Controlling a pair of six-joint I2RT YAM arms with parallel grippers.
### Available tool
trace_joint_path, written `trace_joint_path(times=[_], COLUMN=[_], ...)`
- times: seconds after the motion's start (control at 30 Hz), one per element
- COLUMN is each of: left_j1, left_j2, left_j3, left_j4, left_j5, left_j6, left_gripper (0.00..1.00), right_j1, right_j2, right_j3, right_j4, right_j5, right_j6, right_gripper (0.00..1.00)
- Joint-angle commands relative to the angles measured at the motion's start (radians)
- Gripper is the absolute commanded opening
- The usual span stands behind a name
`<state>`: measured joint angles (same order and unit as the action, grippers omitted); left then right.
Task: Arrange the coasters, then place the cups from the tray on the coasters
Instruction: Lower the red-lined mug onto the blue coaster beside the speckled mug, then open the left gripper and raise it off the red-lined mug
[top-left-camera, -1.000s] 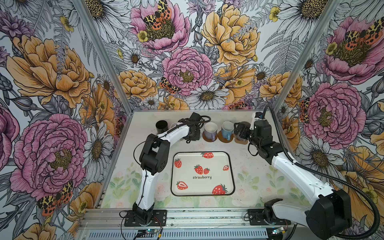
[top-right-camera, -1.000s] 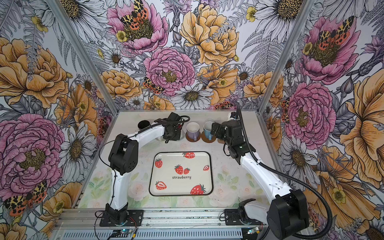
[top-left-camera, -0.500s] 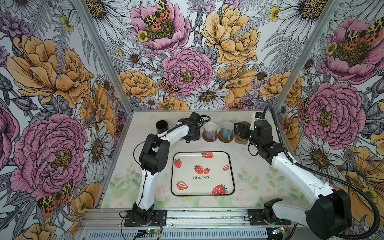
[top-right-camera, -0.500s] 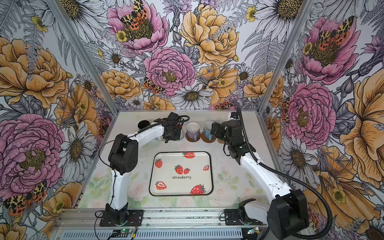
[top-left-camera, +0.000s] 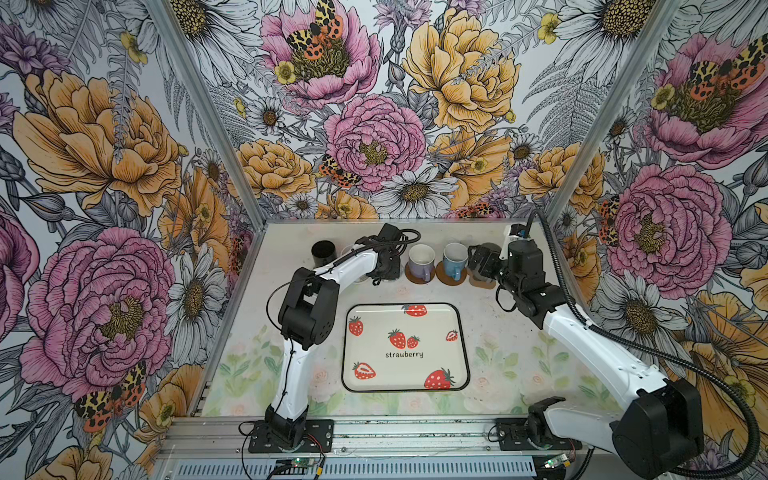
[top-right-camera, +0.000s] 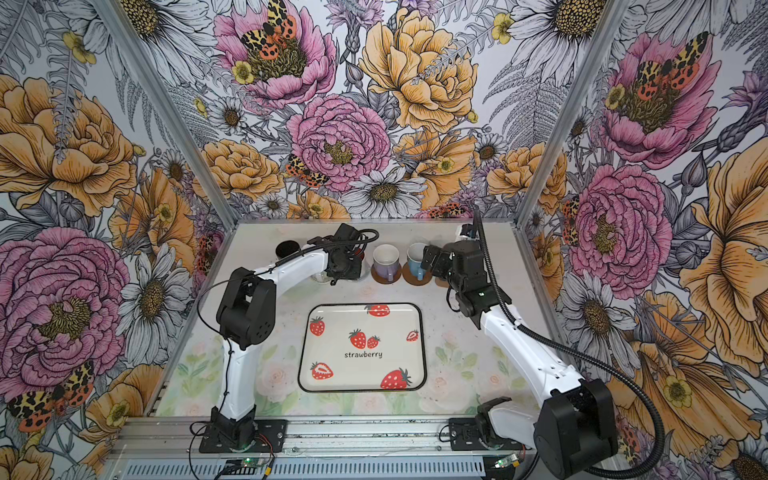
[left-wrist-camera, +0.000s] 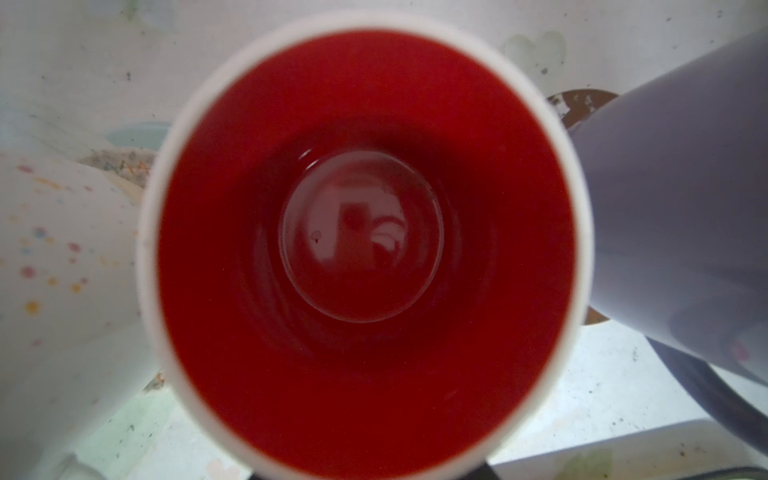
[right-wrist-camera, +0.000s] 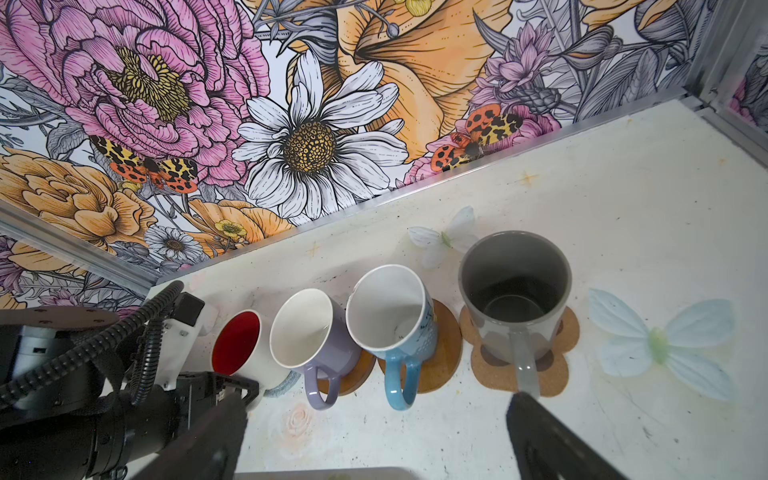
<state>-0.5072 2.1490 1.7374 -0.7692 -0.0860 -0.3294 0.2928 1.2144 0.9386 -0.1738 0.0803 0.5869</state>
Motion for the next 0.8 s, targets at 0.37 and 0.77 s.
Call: trace_joint_path(times=[0.37, 0.77], left_j1=[0.008, -0.007], left_j2=[-0.089, -0.276], left_j3=[-0.023, -0.098], left_j4=[0.031, 0.037], left_j5=[0.021, -0.009], left_j6=[-0.007, 0.006], left_gripper=[0.5, 0.52], right_j1=[-0.009, -0.009], right_j2=[-0.01, -0.021], right_j3=[0.003, 0.003], right_j4=[0.027, 0.028], right_j5=[-0.01, -0.032], right_j6=[0.005, 0.005], right_gripper=[1.0, 0.99])
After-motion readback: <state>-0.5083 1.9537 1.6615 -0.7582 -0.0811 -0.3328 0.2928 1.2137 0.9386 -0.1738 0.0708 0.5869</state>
